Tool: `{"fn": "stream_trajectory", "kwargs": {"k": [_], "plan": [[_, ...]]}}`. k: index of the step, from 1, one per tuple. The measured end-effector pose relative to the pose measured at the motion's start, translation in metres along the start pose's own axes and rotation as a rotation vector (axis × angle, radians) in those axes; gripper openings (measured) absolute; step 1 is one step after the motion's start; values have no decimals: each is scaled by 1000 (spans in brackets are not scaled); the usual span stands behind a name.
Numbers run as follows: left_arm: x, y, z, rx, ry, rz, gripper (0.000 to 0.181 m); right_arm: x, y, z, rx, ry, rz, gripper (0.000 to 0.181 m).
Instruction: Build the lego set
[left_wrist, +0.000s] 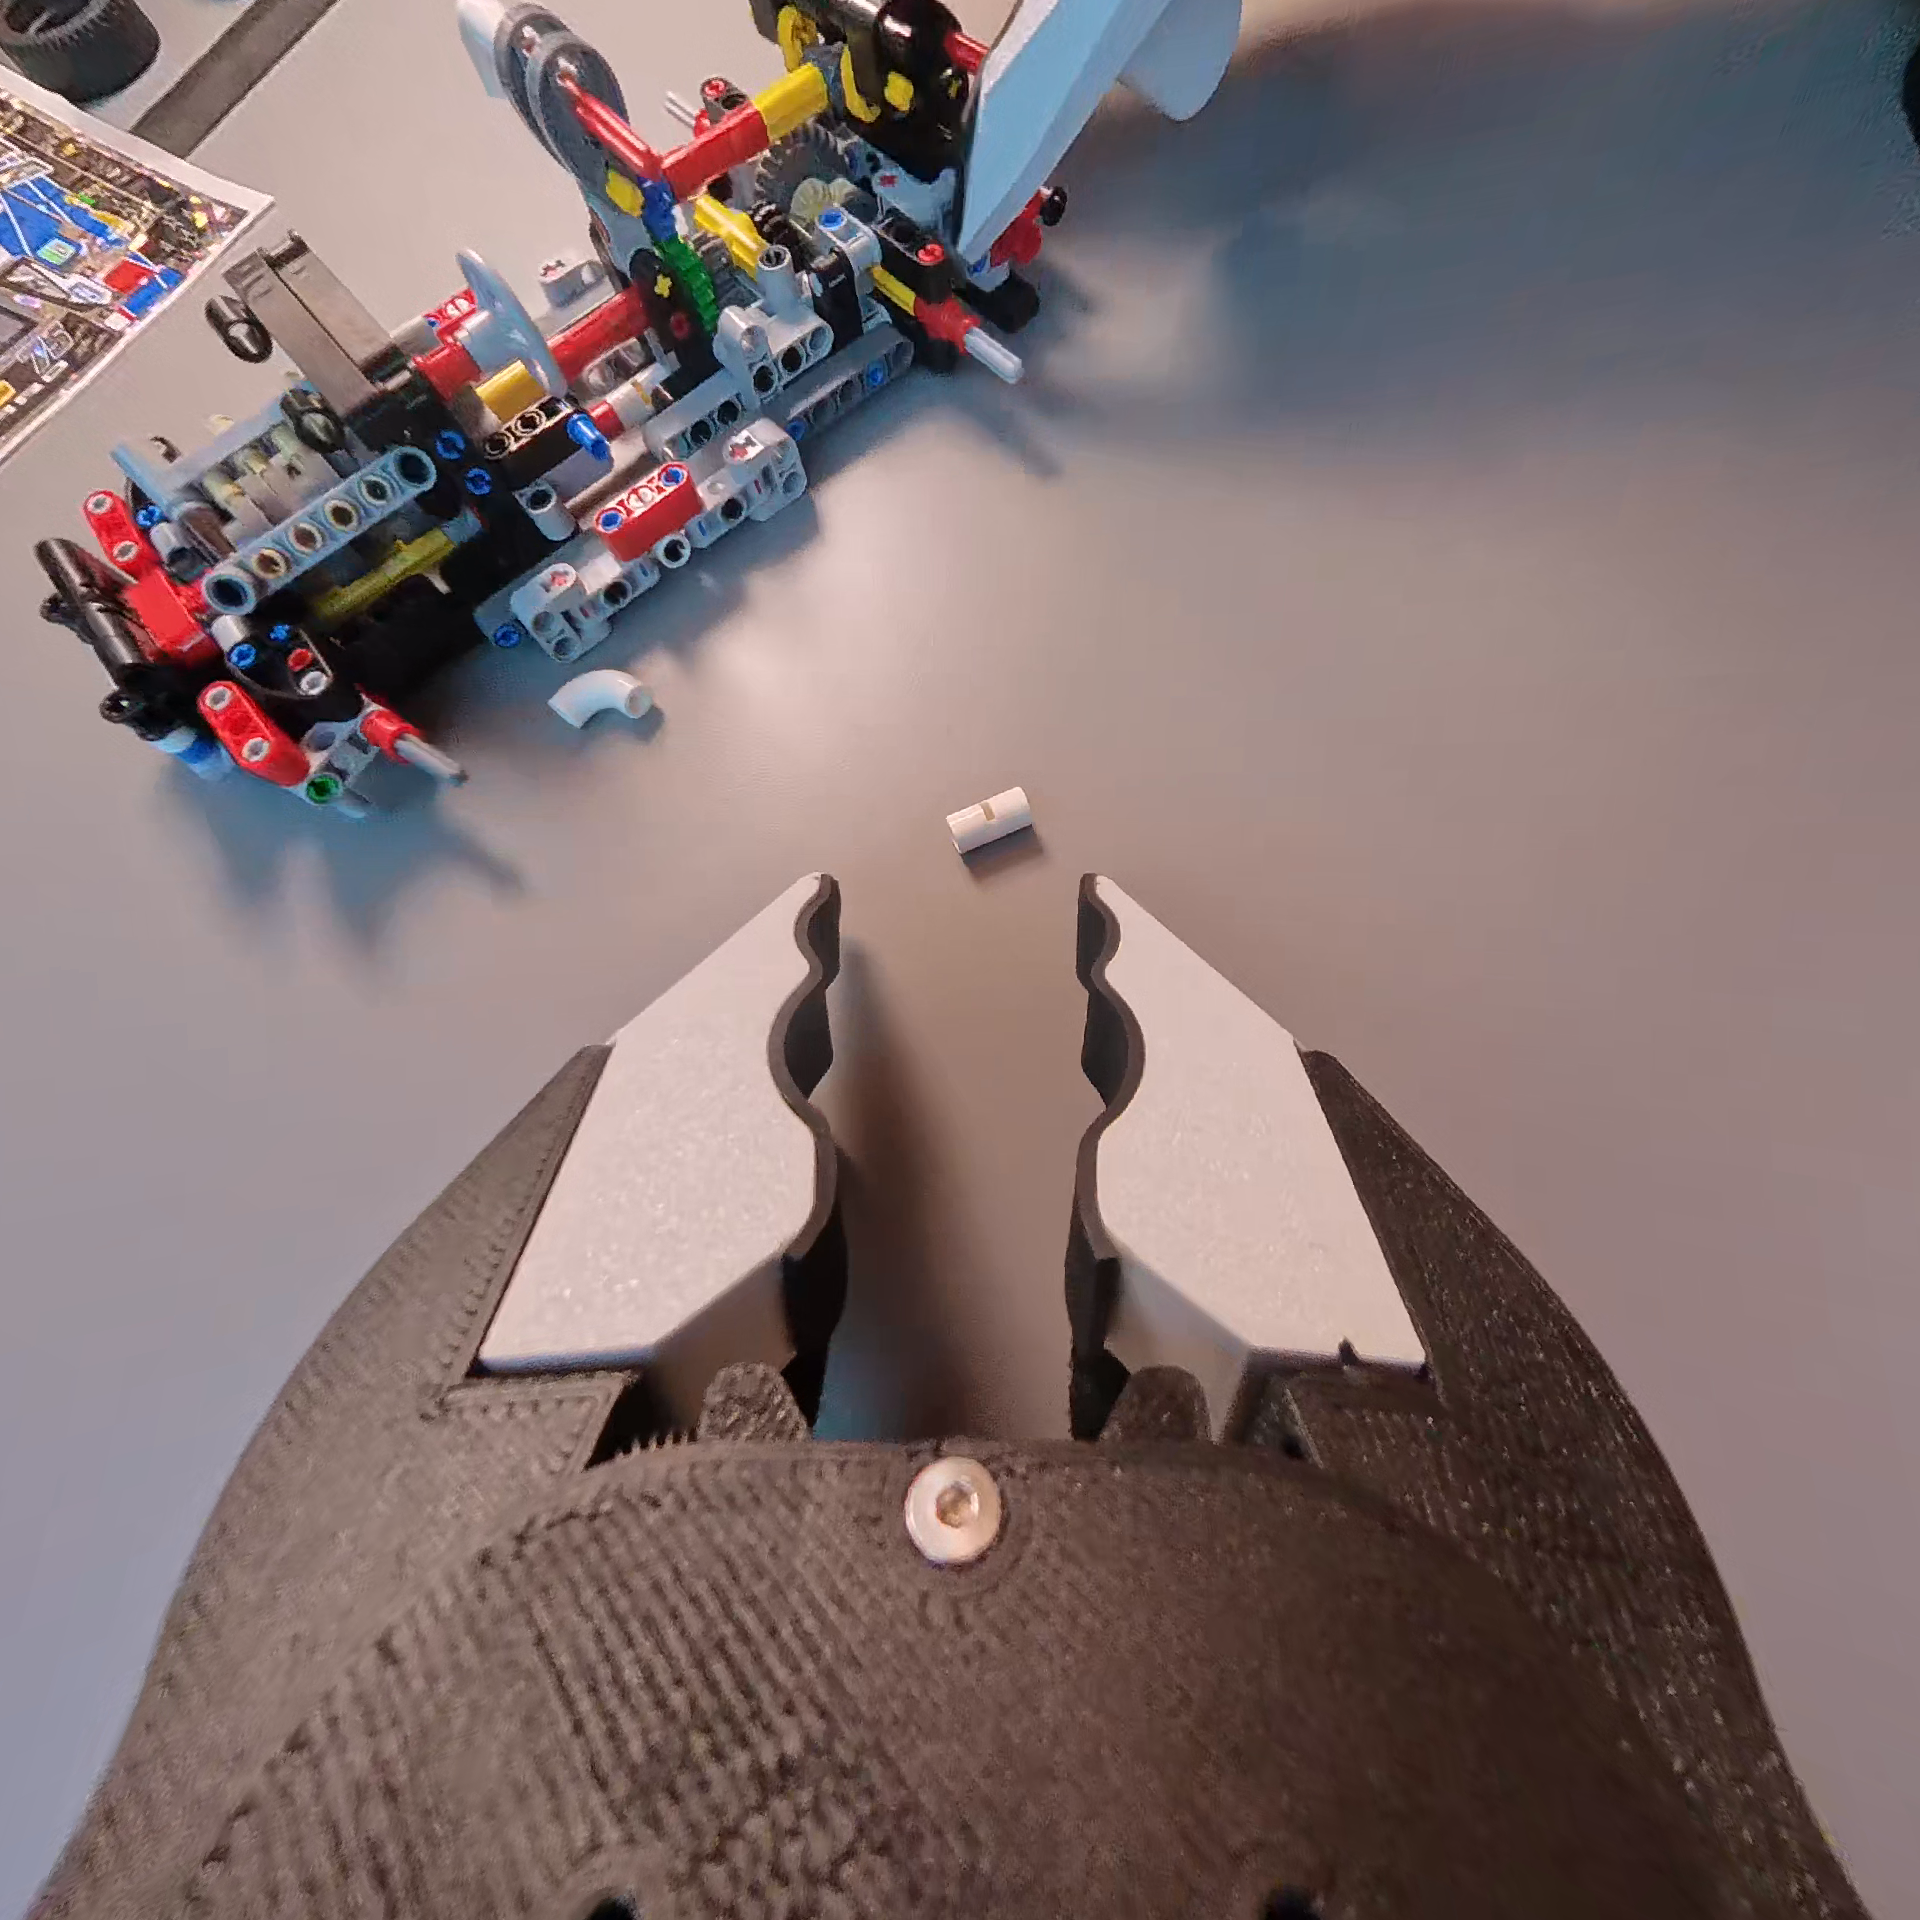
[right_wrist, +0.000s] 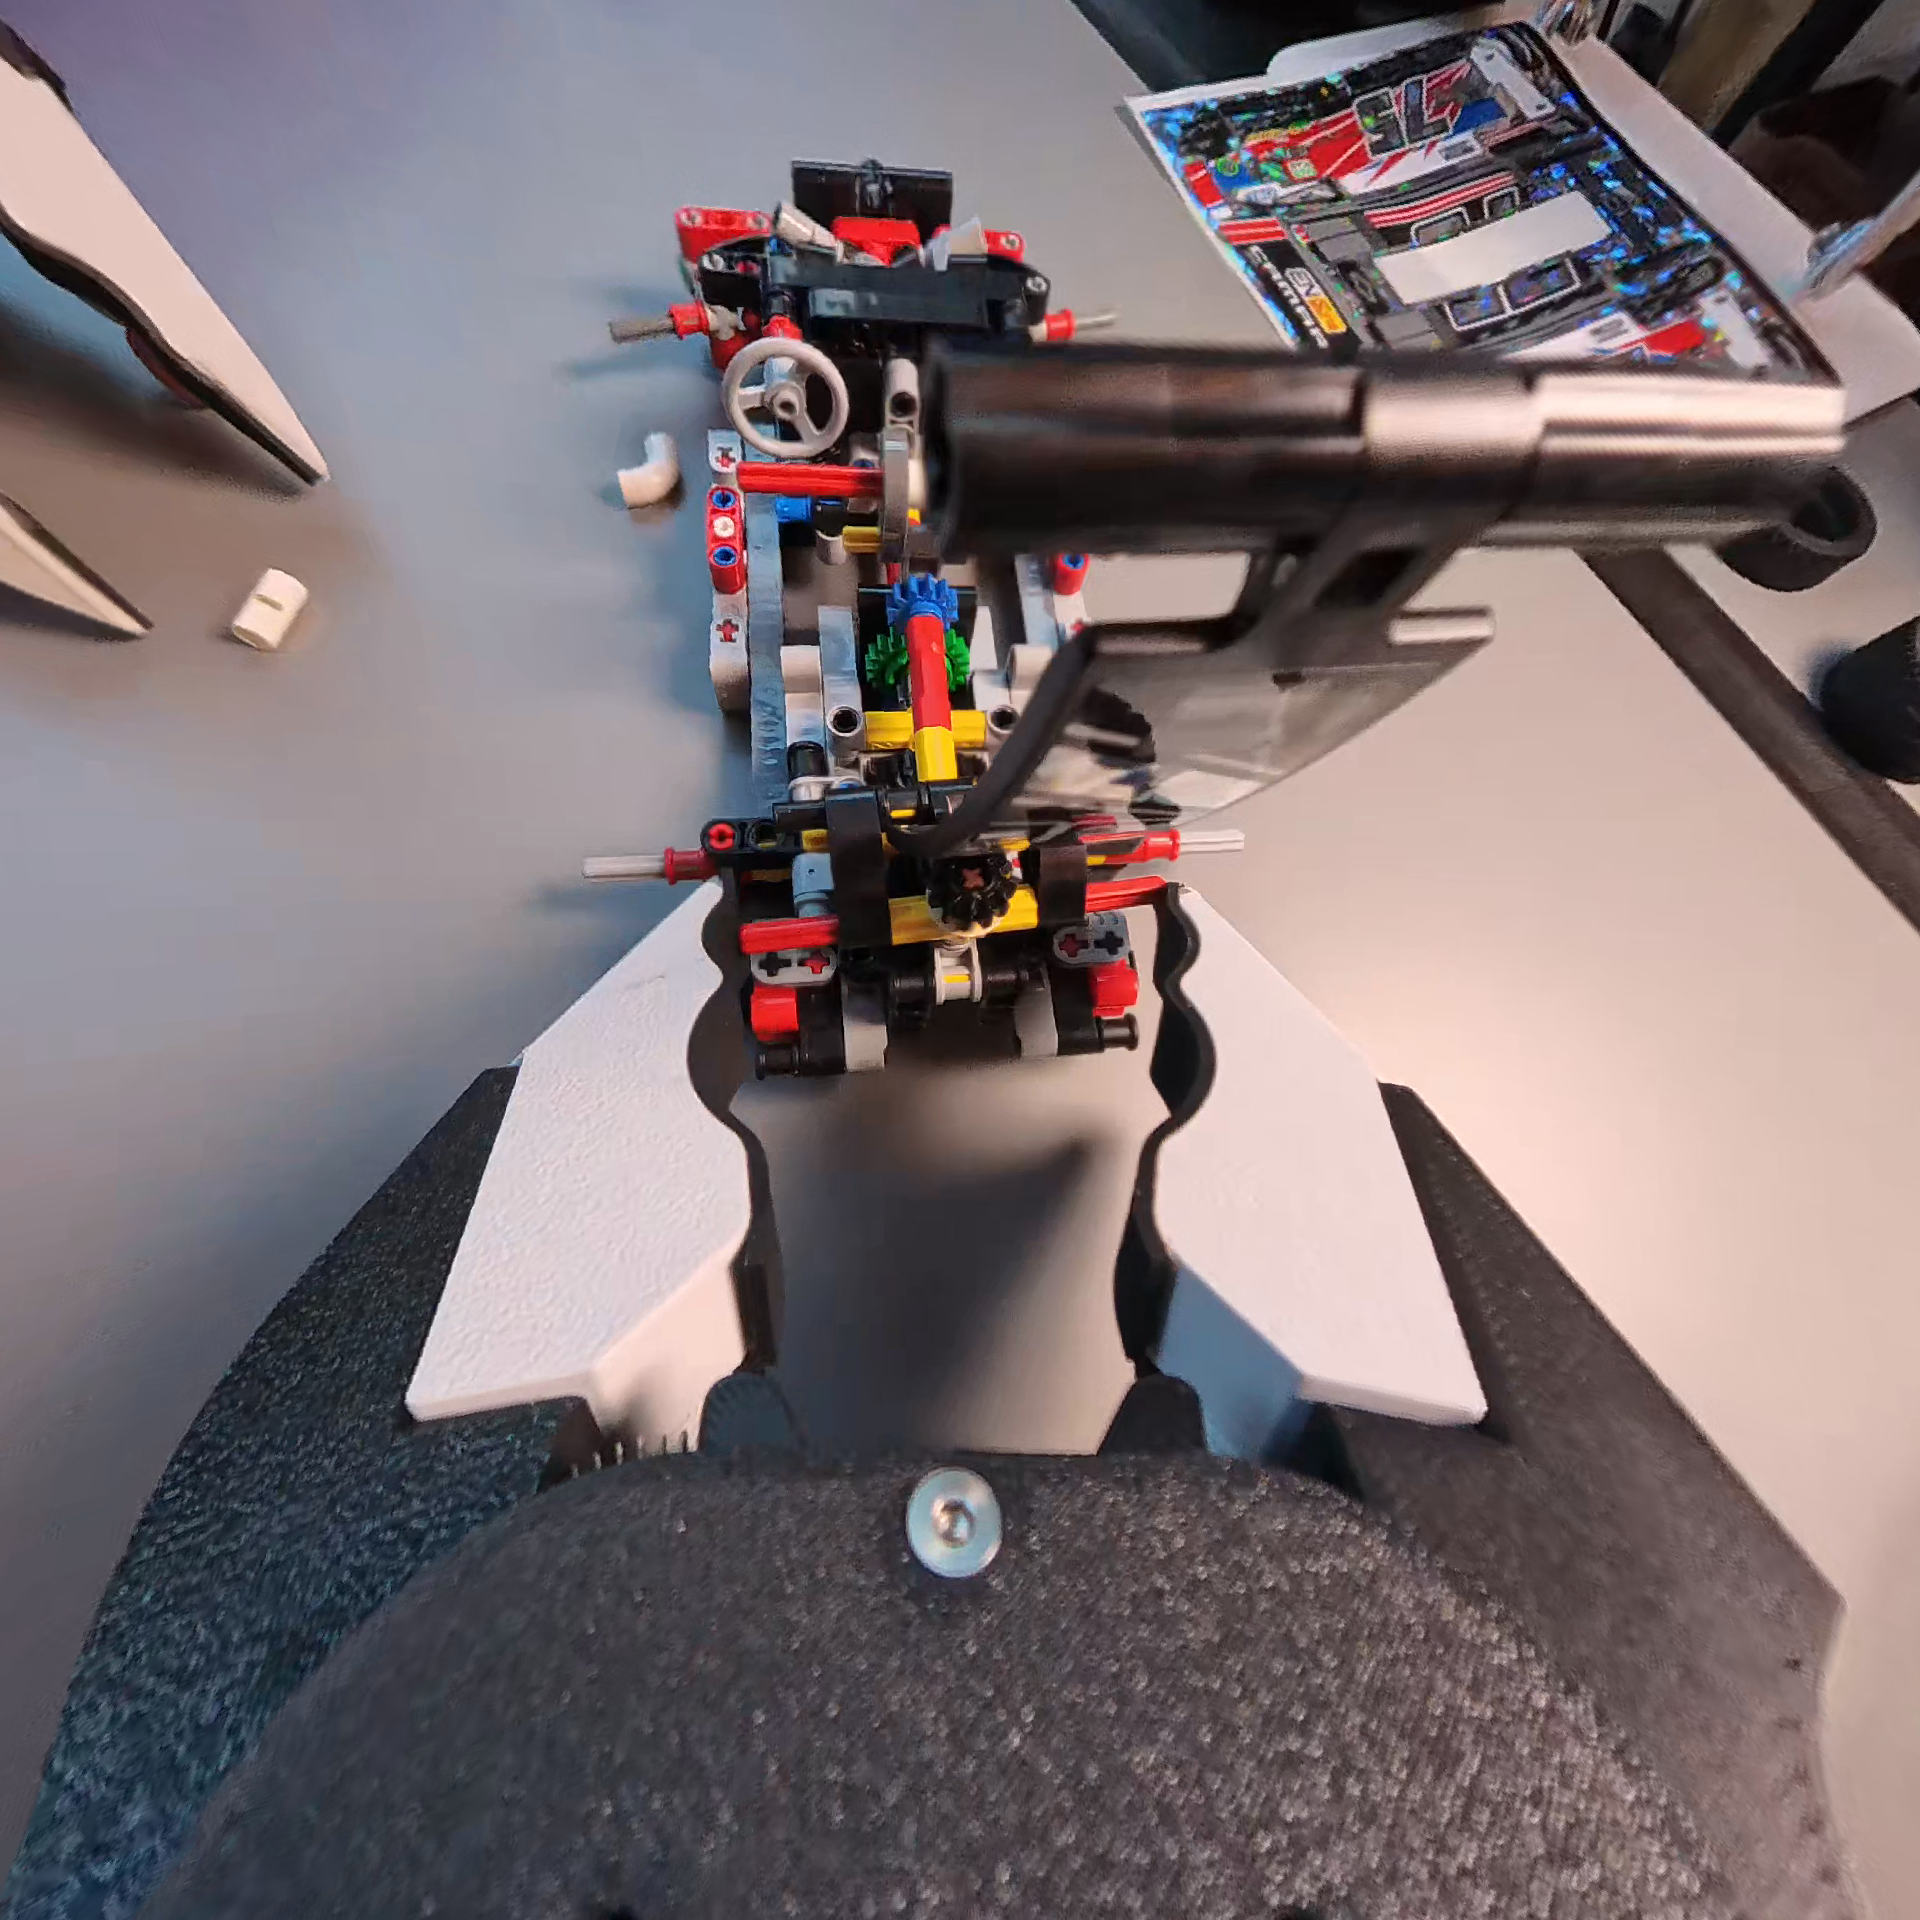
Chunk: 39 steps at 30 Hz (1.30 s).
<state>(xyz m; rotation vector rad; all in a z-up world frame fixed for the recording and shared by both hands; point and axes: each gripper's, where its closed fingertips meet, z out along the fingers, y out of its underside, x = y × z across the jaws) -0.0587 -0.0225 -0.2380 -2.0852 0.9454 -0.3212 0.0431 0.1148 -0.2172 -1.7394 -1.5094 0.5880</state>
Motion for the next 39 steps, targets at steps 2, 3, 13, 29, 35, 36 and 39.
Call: {"fn": "stream_trajectory", "kwargs": {"k": [2, 3, 13, 29, 35, 36, 39], "plan": [[0, -1, 2, -5, -2, 32, 40, -7, 1, -2, -11, 43, -33, 77], [1, -2, 3, -7, 7, 48, 38, -12, 1, -4, -19, 44, -46, 77], [3, -4, 9, -53, 177, 108, 21, -40, 1, -8, -7, -35, -19, 76], [-7, -13, 1, 34, 133, 141, 30, -57, 4, -15, -40, -23, 30, 77], [2, -13, 16, -76, 265, 189, 23, -57, 5, -17, -51, 7, 57, 76], [4, -13, 17, -89, 264, 203, 16, -56, 6, -17, -53, 18, 67, 76], [9, -10, 17, -98, 234, 242, 6, -54, 8, -19, -63, 47, 102, 74]]}}
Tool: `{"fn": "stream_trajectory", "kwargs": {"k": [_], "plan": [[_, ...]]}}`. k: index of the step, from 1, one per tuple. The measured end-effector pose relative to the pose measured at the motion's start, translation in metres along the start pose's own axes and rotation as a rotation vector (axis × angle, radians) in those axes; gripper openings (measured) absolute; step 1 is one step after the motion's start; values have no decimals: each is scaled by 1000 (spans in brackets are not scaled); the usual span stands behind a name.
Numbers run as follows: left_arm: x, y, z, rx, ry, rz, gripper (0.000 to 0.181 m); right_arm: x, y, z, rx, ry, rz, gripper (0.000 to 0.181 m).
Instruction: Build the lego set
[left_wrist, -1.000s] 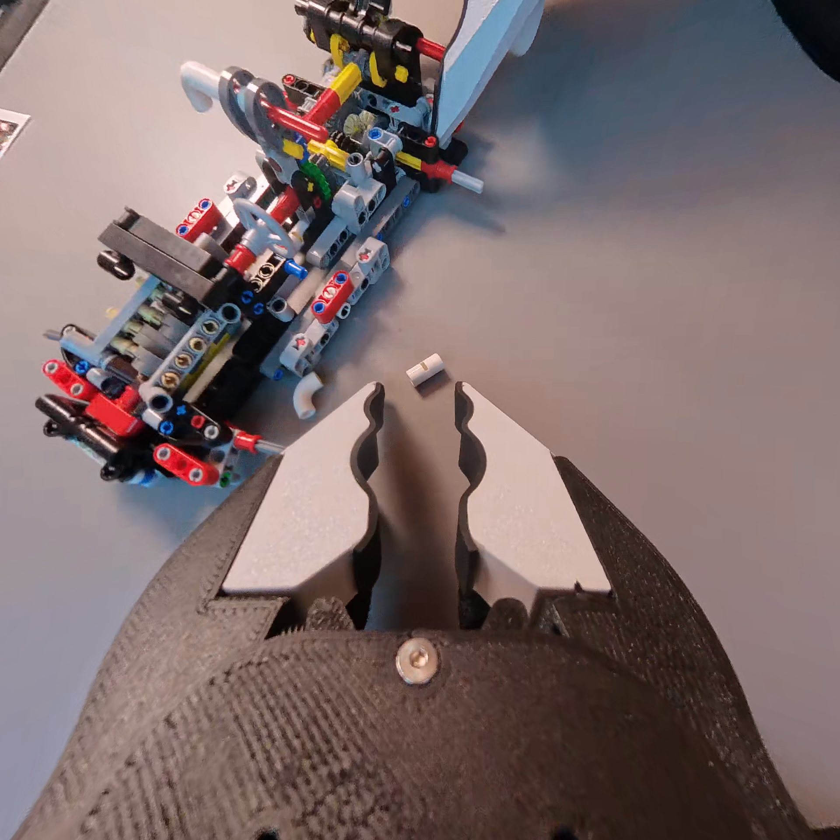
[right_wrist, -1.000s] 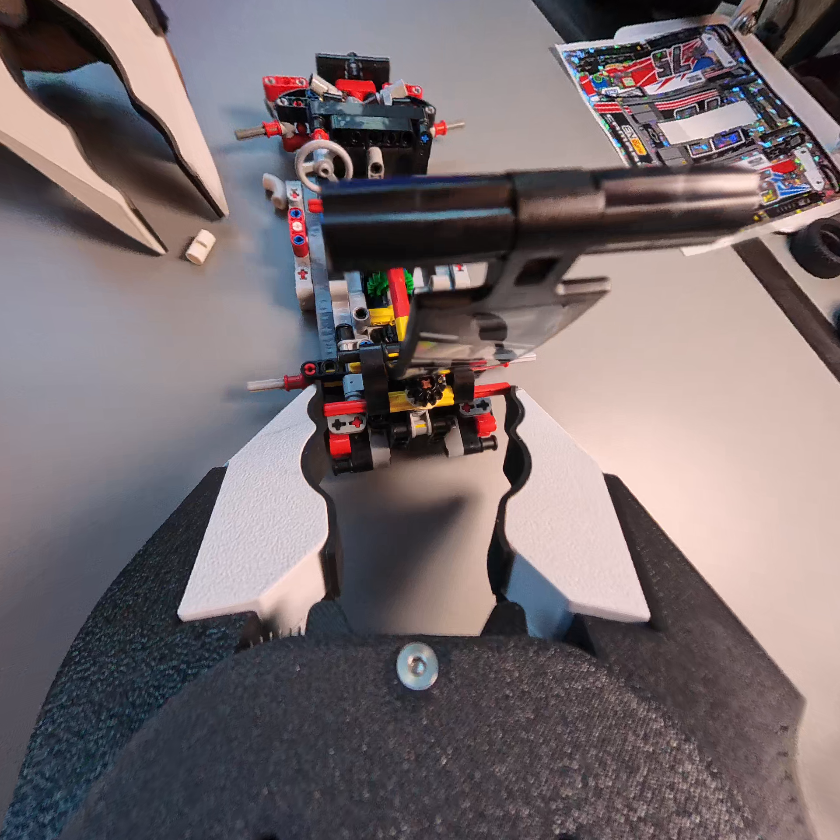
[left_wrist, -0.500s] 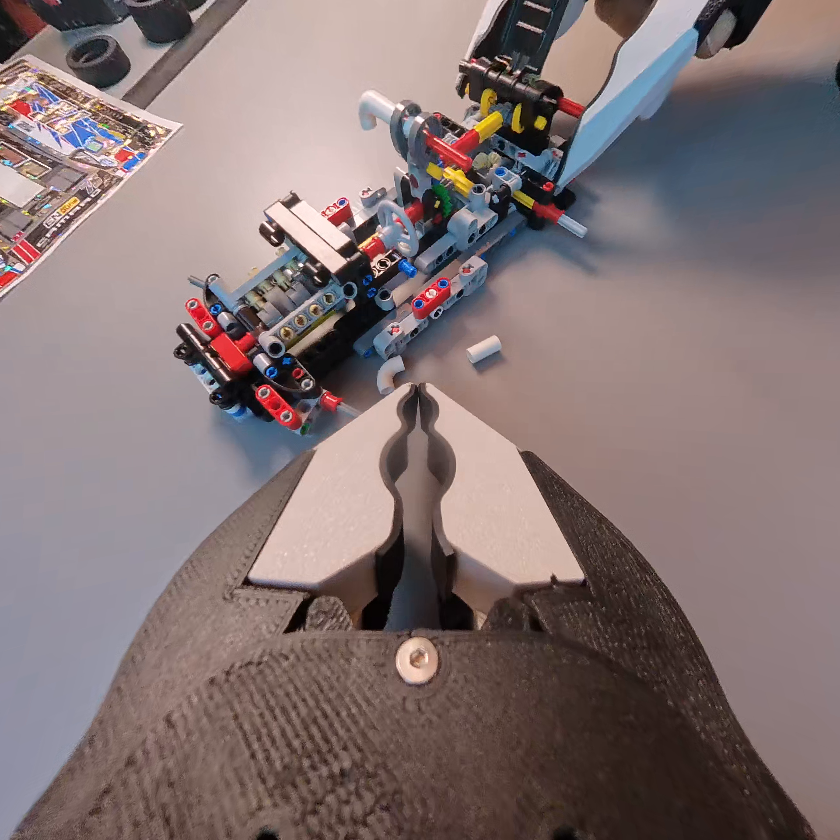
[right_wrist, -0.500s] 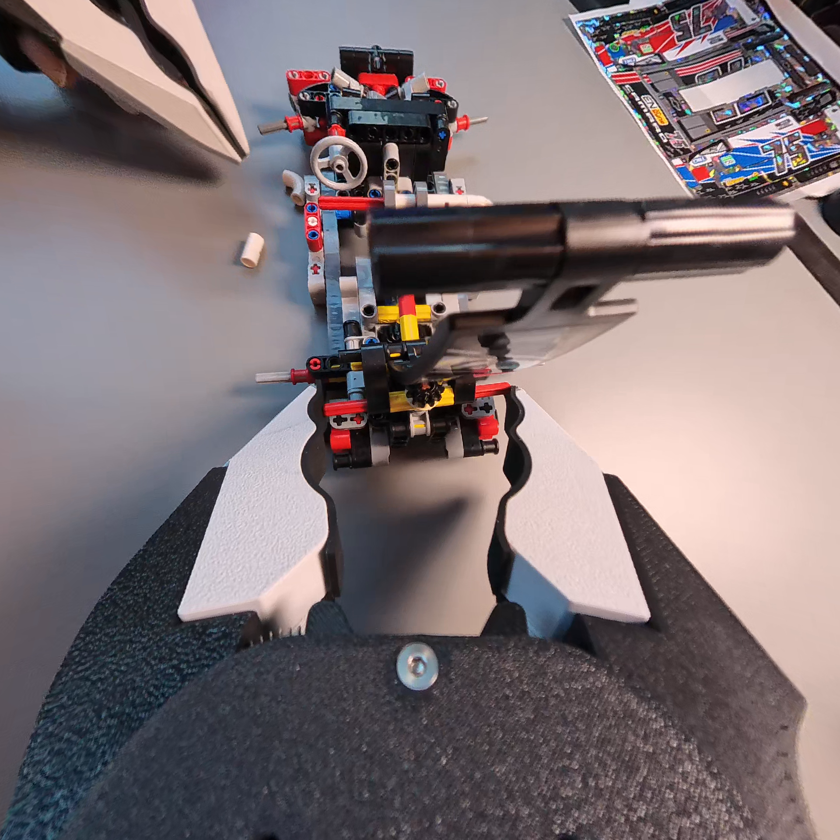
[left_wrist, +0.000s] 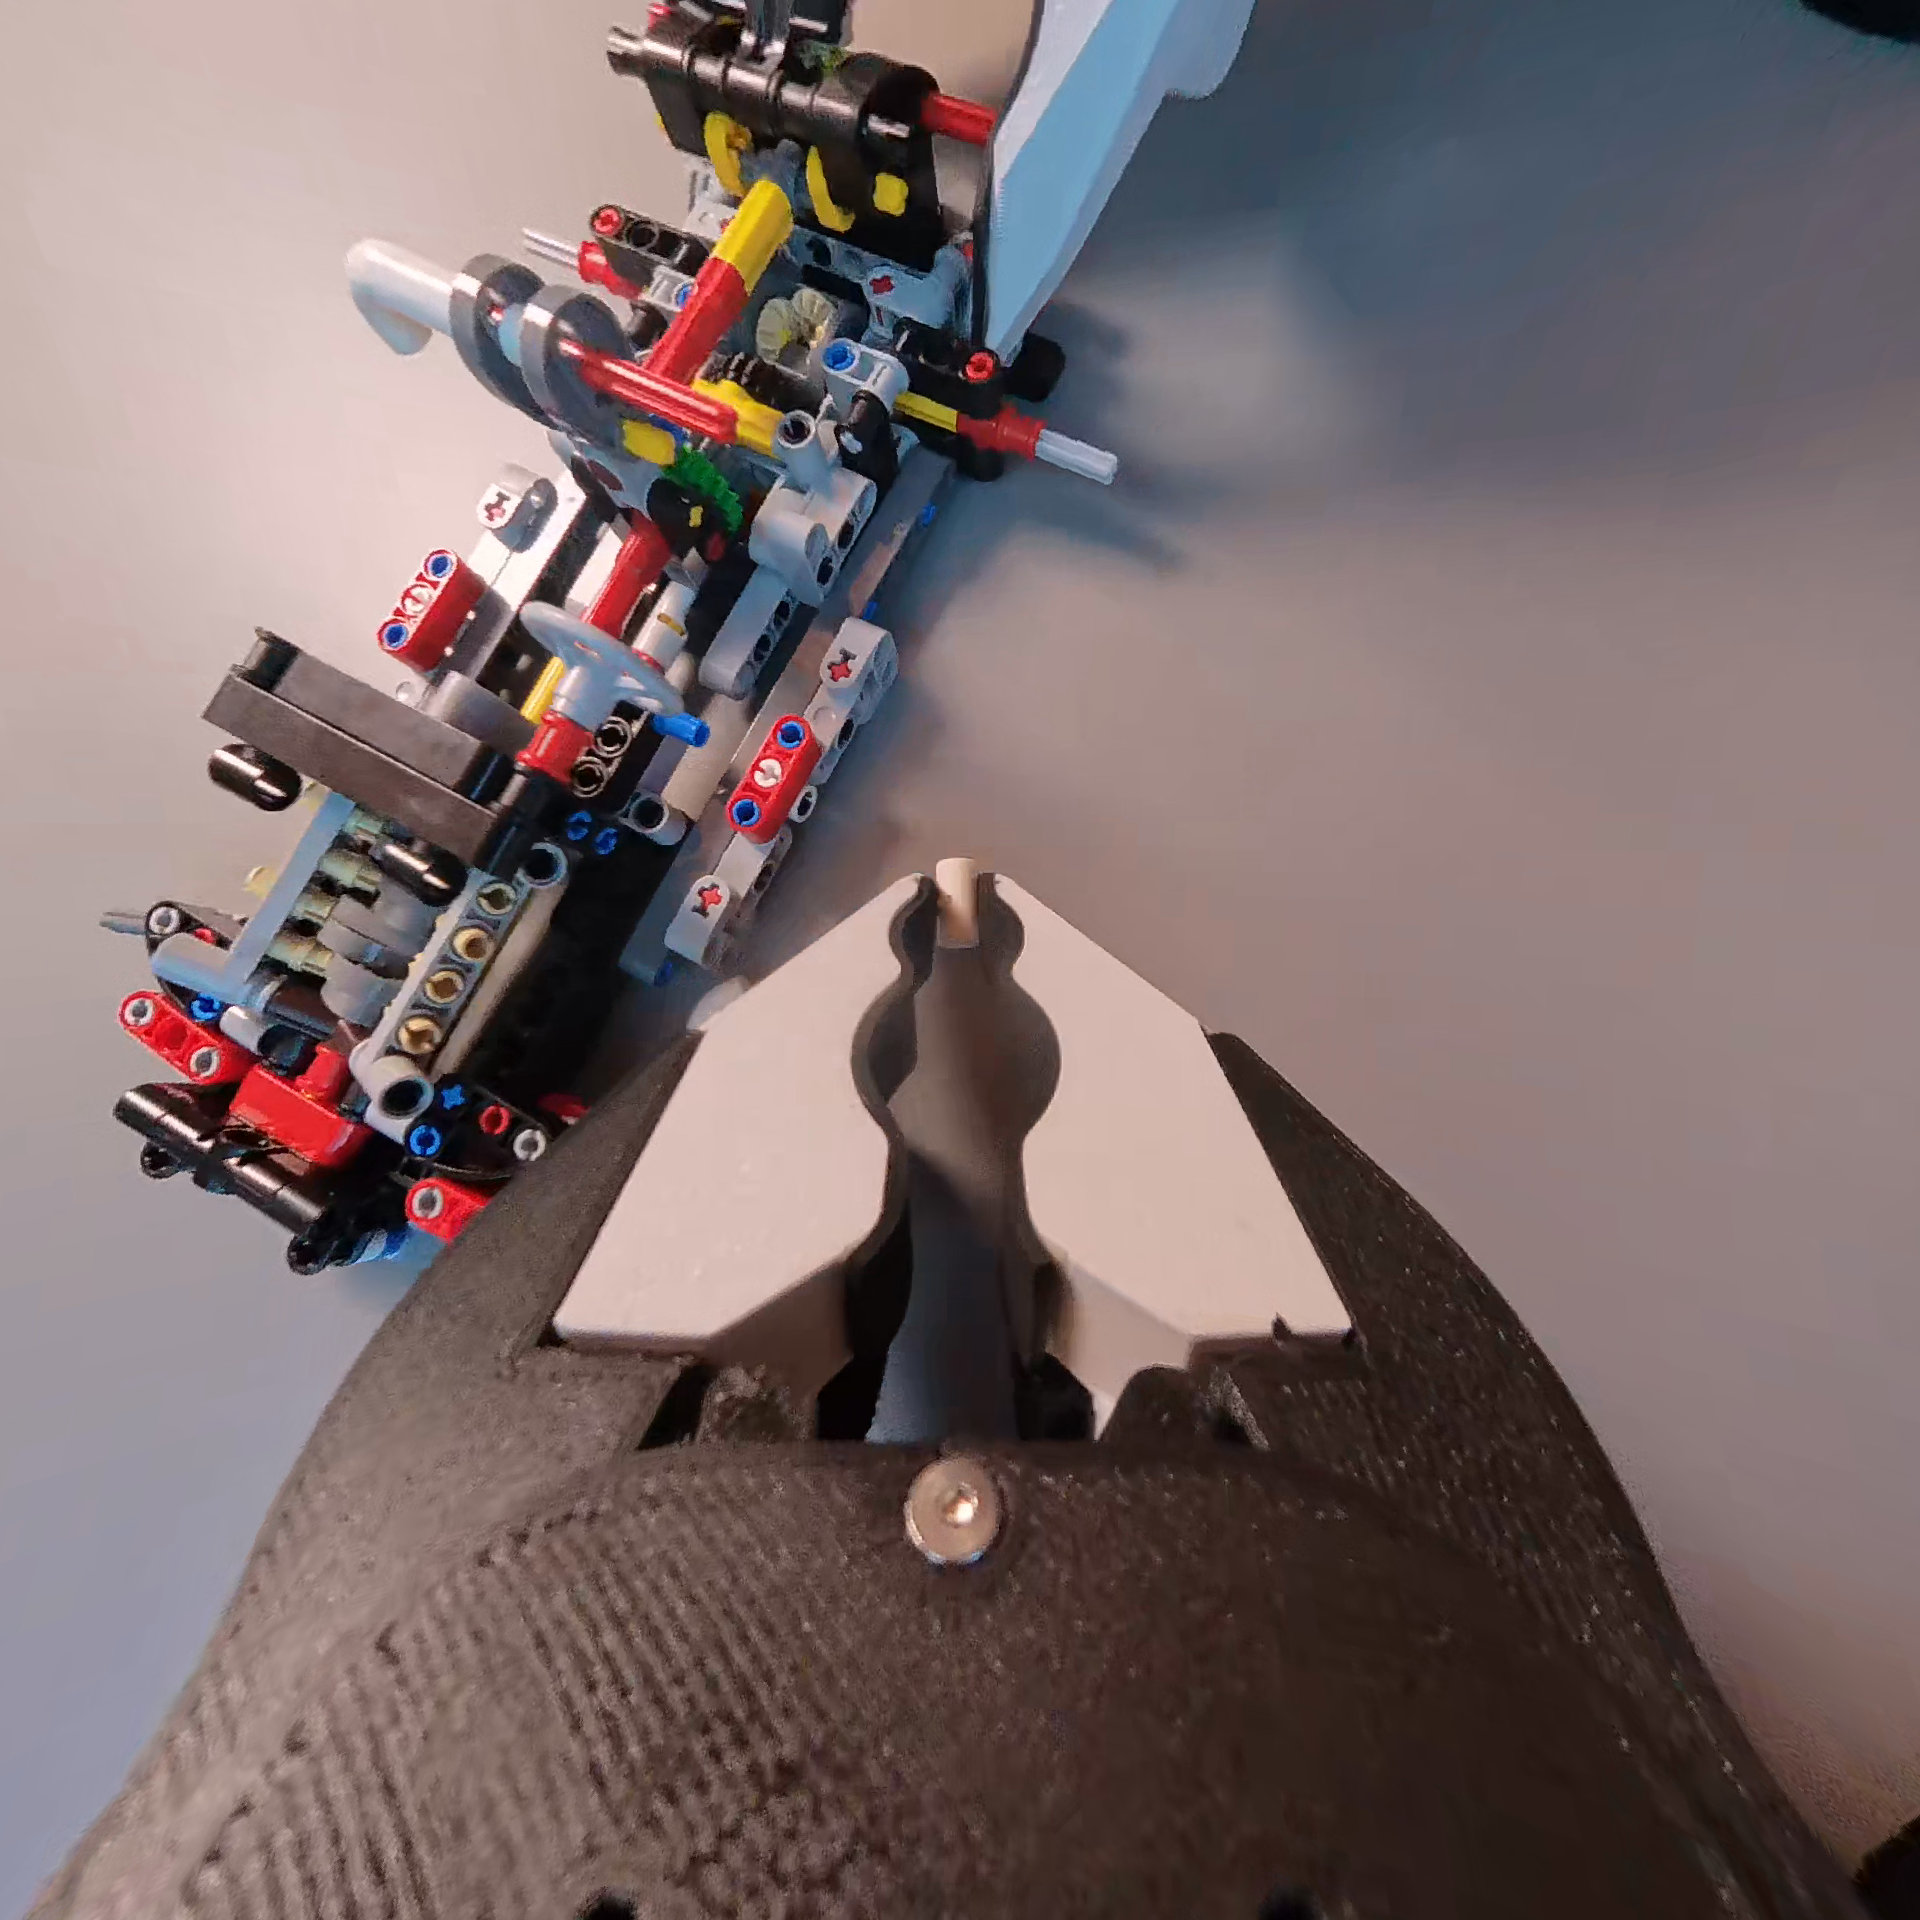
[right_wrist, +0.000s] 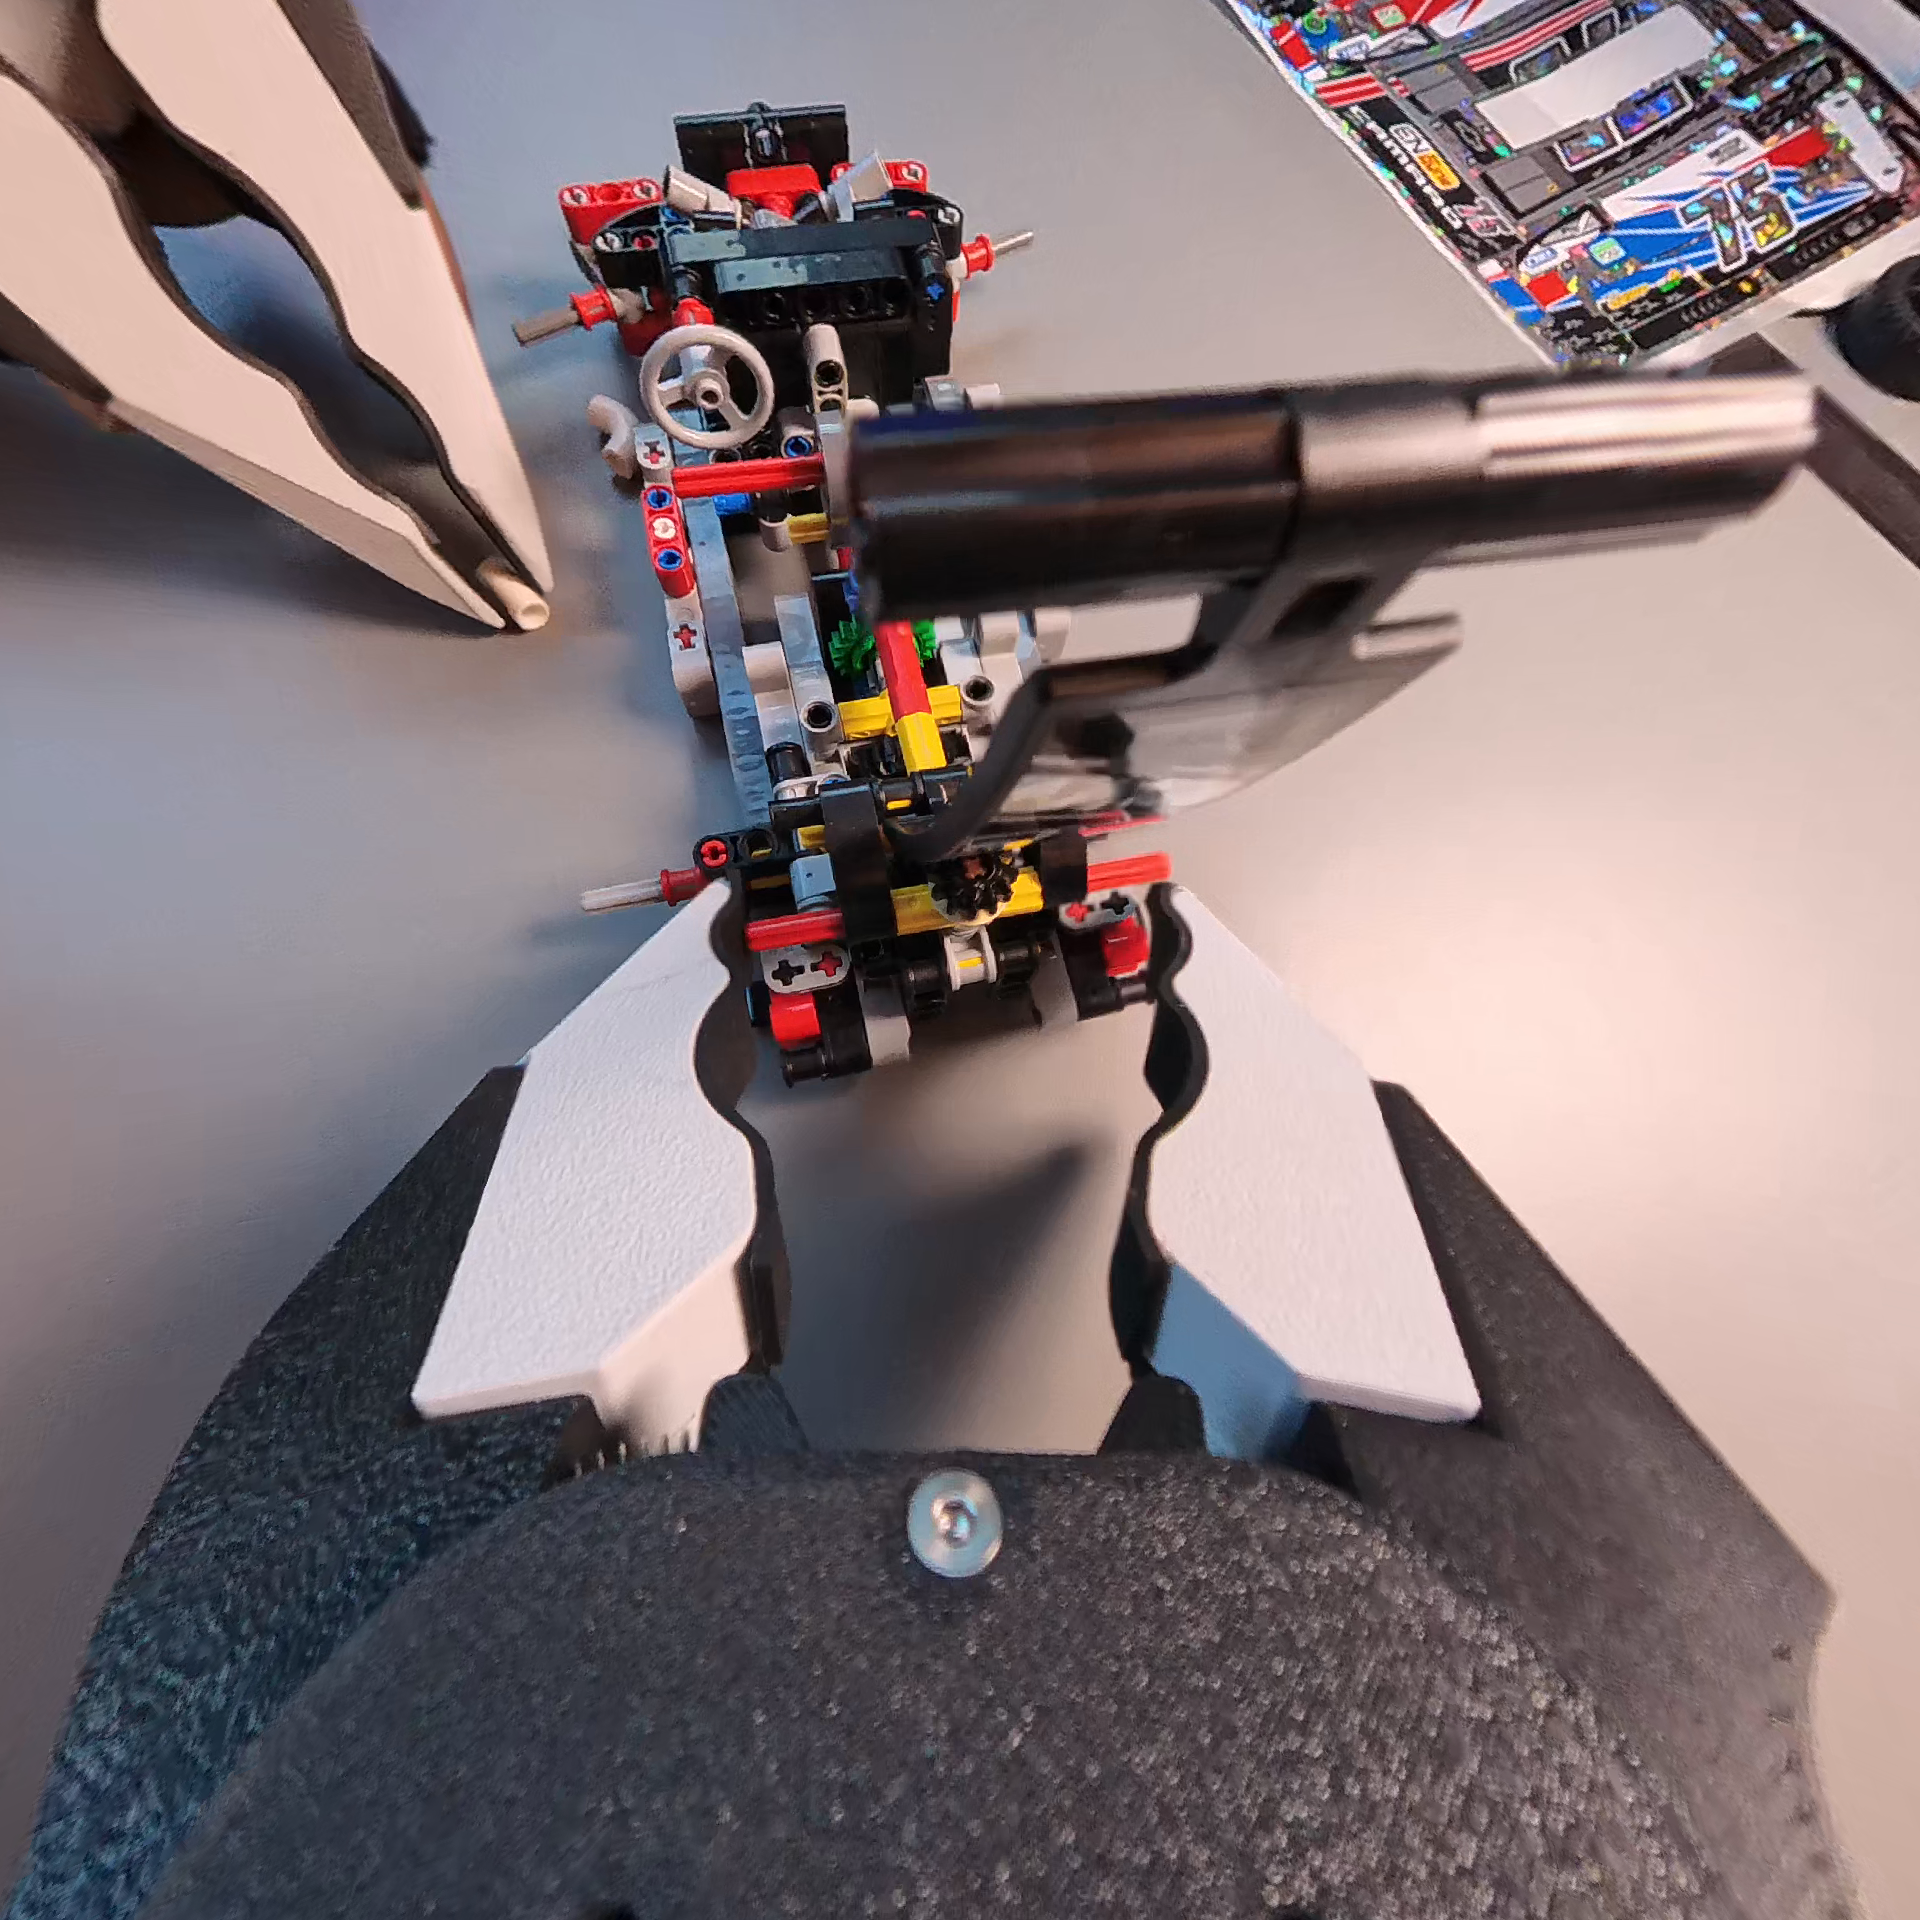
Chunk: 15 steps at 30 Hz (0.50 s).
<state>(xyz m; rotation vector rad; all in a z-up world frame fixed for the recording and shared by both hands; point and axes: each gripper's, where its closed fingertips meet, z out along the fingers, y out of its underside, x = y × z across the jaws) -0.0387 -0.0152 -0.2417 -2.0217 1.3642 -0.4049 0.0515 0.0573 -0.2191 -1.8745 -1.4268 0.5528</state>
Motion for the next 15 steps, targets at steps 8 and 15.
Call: {"fn": "stream_trajectory", "kwargs": {"k": [8, 15], "plan": [[-4, 8, -9, 6, -219, -35, 6, -15, 10, -9, -12, 51, 106, 50], [-15, -18, -35, 200, -240, -129, 6, -64, 8, -38, 60, -198, -53, 49]]}}
